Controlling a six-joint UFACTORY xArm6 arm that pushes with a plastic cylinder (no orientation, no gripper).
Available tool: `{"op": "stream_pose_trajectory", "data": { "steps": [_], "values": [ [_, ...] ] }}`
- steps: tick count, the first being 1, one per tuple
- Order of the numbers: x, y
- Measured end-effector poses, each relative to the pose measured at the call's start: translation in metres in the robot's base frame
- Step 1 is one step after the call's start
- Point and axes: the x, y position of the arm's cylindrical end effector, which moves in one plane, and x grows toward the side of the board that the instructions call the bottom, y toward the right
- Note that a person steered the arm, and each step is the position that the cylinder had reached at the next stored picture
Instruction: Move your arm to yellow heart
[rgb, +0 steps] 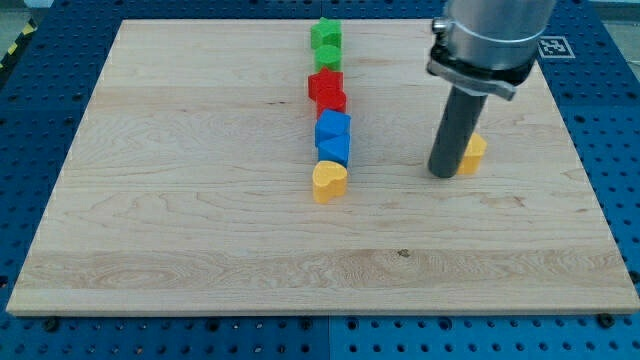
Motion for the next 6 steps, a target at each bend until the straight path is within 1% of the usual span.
{"op": "stream_pose_trajectory", "data": {
  "steps": [2, 3, 5, 6],
  "values": [
    [-0.027, 0.054],
    [-0.017, 0.029],
    [0.061, -0.100],
    [0.061, -0.186]
  ]
}}
